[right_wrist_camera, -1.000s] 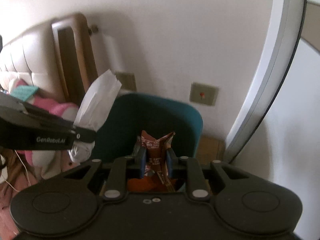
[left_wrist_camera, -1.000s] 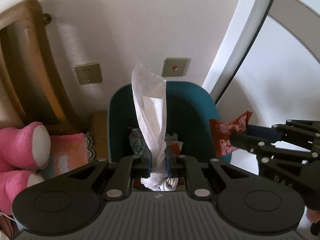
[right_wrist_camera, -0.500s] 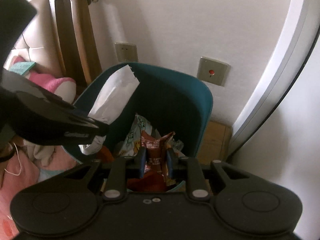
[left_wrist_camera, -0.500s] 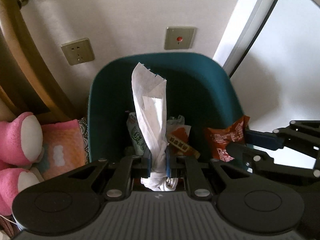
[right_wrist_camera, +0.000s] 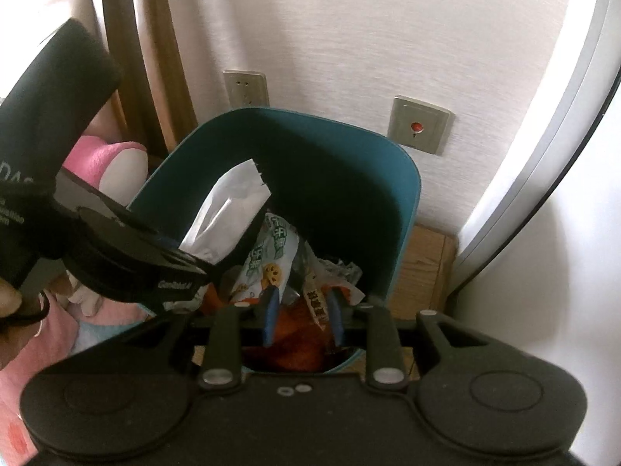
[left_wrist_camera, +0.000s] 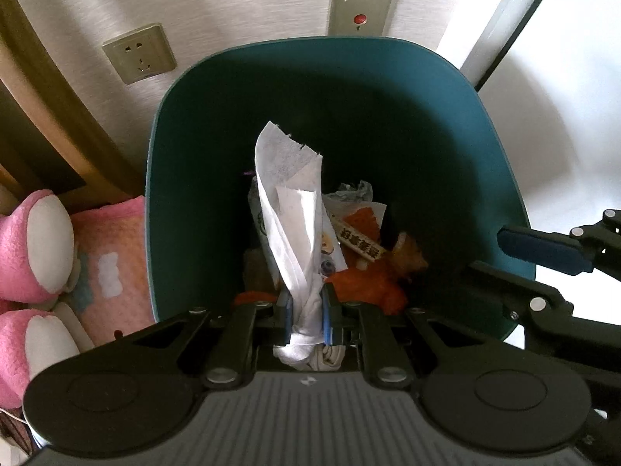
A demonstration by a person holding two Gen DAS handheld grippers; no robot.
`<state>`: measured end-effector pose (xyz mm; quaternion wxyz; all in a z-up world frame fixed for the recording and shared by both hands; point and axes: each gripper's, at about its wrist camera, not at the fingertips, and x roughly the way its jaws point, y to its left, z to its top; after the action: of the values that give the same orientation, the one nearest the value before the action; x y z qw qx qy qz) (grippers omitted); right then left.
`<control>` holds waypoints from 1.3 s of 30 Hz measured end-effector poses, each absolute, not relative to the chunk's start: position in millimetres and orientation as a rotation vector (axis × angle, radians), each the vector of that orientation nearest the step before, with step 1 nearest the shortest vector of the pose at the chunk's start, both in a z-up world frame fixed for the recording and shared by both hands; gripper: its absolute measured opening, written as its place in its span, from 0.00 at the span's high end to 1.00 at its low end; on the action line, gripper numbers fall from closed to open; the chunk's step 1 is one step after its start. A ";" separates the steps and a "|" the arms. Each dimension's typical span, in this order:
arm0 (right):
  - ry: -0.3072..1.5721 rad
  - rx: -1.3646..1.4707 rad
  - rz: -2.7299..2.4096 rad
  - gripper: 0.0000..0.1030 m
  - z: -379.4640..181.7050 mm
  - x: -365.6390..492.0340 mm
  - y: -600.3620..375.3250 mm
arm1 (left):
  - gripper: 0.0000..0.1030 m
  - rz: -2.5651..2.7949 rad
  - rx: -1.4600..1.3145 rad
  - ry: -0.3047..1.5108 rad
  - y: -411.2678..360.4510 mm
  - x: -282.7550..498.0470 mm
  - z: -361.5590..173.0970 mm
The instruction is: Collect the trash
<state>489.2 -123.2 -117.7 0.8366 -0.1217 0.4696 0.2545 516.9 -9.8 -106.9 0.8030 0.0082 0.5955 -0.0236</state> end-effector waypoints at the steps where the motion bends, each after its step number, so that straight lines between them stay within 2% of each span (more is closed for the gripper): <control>1: 0.994 -0.252 0.537 0.72 -117.5 489.2 -124.3 | 0.86 -0.046 0.009 1.278 -8.9 517.3 -107.3; 4: 0.995 -0.228 0.533 0.64 -117.2 490.3 -129.4 | 0.84 -0.040 -0.019 1.280 -5.9 517.5 -108.4; 10: 0.977 -0.163 0.525 0.61 -115.1 497.1 -140.7 | 0.83 -0.021 -0.040 1.247 -1.8 512.6 -105.4; 13: 0.970 -0.135 0.516 0.60 -113.5 498.9 -145.1 | 0.66 -0.016 -0.063 1.216 2.2 506.5 -102.3; 14: 0.965 -0.126 0.516 0.60 -112.1 498.8 -146.3 | 0.51 -0.018 -0.069 1.204 3.0 504.3 -101.0; 16: 0.954 -0.116 0.520 0.59 -109.3 496.7 -147.8 | 0.29 -0.017 -0.074 1.167 5.5 499.0 -96.3; 27: 0.872 -0.095 0.551 0.57 -84.5 476.7 -147.6 | 0.28 0.017 -0.079 0.979 16.4 464.9 -55.1; 29: 0.852 -0.085 0.549 0.52 -76.1 466.8 -148.8 | 0.28 0.015 -0.106 0.942 22.5 455.1 -45.2; 34: 0.784 -0.054 0.521 0.49 -54.4 436.2 -148.0 | 0.28 0.008 -0.134 0.845 35.3 425.4 -20.9; 36: 0.762 -0.030 0.513 0.47 -45.3 422.2 -148.0 | 0.22 -0.001 -0.133 0.814 40.5 411.5 -11.4; 39: 0.725 -0.018 0.503 0.45 -33.2 397.4 -146.1 | 0.21 -0.015 -0.109 0.764 46.3 389.7 1.6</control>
<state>397.4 -146.1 -33.2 0.9043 -0.0087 0.3509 0.2432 389.7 46.3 1.6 0.9265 -0.0532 0.3724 -0.0073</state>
